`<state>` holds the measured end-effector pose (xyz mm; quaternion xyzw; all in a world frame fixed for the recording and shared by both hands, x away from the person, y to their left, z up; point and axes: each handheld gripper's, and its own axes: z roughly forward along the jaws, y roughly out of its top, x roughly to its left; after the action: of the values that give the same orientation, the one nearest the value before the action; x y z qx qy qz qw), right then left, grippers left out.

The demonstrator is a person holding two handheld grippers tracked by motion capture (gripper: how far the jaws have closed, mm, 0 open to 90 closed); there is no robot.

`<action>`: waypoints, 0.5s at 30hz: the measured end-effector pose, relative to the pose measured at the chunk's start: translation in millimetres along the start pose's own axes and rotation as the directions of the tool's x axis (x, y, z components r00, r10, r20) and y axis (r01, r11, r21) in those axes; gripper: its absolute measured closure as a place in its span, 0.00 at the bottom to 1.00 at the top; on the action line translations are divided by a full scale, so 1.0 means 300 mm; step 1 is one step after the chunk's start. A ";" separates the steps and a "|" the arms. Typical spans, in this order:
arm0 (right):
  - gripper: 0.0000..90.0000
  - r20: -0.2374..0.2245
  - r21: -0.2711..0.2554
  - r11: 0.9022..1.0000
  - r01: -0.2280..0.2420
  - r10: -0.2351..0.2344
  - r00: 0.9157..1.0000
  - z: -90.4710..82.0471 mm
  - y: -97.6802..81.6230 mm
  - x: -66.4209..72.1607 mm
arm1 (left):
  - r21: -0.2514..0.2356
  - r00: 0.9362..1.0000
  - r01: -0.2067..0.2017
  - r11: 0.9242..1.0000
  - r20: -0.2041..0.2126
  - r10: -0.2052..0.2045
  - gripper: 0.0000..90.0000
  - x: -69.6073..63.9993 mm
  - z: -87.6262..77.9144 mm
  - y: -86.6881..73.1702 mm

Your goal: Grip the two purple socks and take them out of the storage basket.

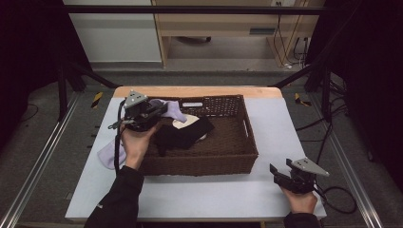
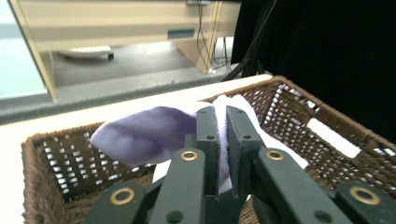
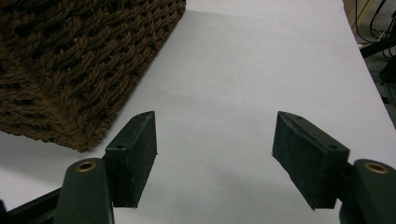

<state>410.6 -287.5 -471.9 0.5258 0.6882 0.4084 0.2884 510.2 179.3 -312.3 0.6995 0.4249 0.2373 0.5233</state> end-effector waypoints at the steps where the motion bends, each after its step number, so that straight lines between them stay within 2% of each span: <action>1: 0.34 0.001 0.000 1.000 0.000 0.000 1.000 0.000 0.000 0.000 | -0.007 1.000 -0.004 1.000 0.005 0.004 0.93 -0.003 -0.012 0.006; 7: 0.34 0.002 0.000 1.000 0.003 -0.003 1.000 0.000 -0.001 0.001 | -0.061 1.000 -0.023 0.998 0.006 0.023 0.93 -0.001 -0.105 0.038; 15: 0.34 0.006 0.002 1.000 0.008 -0.008 1.000 0.002 -0.002 0.001 | -0.117 0.998 -0.032 0.993 -0.048 0.027 0.93 0.067 -0.260 0.063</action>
<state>410.7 -287.1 -472.7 0.5246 0.6898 0.4051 0.2912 466.6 236.0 -270.3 0.6678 0.4119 0.2860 0.5501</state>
